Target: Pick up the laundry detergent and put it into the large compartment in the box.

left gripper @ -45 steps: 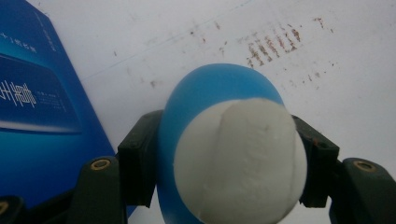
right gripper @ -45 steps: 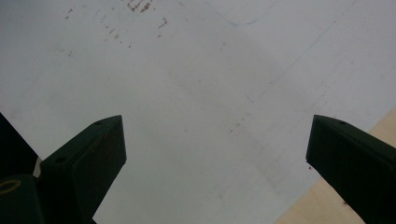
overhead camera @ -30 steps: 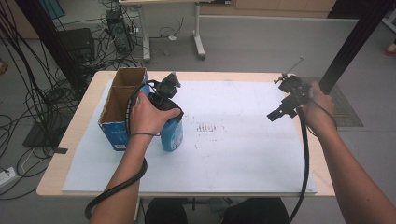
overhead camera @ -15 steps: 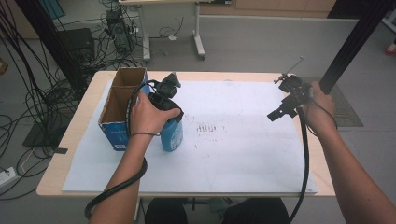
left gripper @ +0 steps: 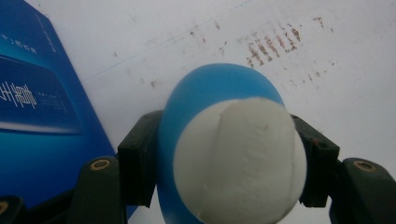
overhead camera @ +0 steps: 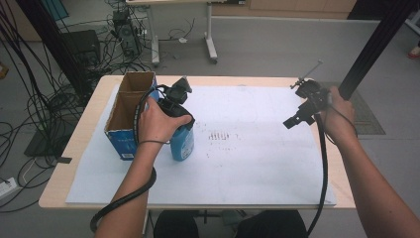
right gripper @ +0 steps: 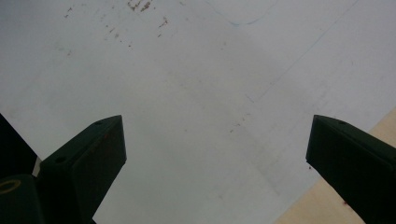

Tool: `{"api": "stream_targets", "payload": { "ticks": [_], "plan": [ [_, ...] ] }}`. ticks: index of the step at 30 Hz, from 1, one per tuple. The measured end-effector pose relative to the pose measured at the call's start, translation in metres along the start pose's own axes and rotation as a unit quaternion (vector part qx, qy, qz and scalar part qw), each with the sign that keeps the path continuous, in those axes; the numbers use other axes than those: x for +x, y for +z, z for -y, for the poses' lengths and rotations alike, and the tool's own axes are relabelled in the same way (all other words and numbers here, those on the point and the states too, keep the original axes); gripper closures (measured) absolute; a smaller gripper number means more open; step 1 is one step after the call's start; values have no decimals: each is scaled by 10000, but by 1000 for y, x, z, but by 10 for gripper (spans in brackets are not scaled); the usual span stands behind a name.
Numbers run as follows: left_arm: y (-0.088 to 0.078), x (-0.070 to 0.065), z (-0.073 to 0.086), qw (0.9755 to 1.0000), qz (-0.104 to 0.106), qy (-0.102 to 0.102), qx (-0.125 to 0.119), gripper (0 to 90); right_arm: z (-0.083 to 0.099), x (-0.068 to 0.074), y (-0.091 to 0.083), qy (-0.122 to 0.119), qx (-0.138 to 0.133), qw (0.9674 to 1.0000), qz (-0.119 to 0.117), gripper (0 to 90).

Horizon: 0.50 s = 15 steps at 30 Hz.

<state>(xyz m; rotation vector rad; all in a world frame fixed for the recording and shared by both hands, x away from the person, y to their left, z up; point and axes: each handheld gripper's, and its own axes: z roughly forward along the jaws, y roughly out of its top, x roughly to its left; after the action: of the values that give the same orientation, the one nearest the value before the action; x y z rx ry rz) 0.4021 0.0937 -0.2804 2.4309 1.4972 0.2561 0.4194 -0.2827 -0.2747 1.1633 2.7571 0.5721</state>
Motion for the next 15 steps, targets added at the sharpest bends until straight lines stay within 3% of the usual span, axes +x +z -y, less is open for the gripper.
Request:
{"api": "stream_targets", "payload": {
  "ticks": [15],
  "plan": [
    [0, 0, 0, 10000, -1, 8, 16, 371, -2, 1, 1, -6, 30, 10000, 5, 45]
  ]
}}
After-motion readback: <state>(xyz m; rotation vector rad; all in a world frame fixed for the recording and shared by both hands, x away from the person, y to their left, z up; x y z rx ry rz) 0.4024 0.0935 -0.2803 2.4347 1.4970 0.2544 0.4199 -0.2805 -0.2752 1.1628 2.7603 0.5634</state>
